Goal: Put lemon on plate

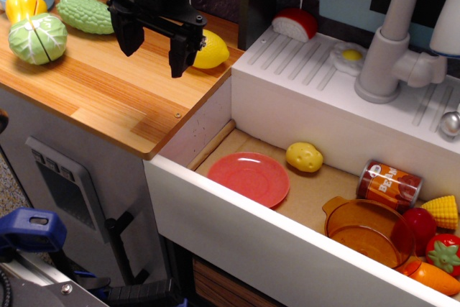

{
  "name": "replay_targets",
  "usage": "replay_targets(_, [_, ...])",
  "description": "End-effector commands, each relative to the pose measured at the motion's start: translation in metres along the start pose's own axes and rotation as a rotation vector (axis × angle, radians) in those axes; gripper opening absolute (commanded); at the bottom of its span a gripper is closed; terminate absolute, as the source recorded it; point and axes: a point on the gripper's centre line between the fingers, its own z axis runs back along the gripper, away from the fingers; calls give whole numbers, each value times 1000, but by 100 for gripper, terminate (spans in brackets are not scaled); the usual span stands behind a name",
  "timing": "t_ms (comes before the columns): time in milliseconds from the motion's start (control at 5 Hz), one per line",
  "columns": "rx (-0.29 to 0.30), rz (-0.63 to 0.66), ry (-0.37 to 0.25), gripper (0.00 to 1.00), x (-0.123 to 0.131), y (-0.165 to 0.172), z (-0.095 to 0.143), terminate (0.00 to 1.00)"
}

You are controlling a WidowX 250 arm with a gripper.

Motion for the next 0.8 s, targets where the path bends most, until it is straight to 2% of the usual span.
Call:
replay_targets(0, [0,0,0,100,0,0,0,0])
replay_targets(200, [48,-247,-83,100,2,-3,2,0])
replay_targets(400, [132,-501,-155,100,11,-2,-6,0])
replay_targets(600, [187,-752,-221,100,29,1,1,0])
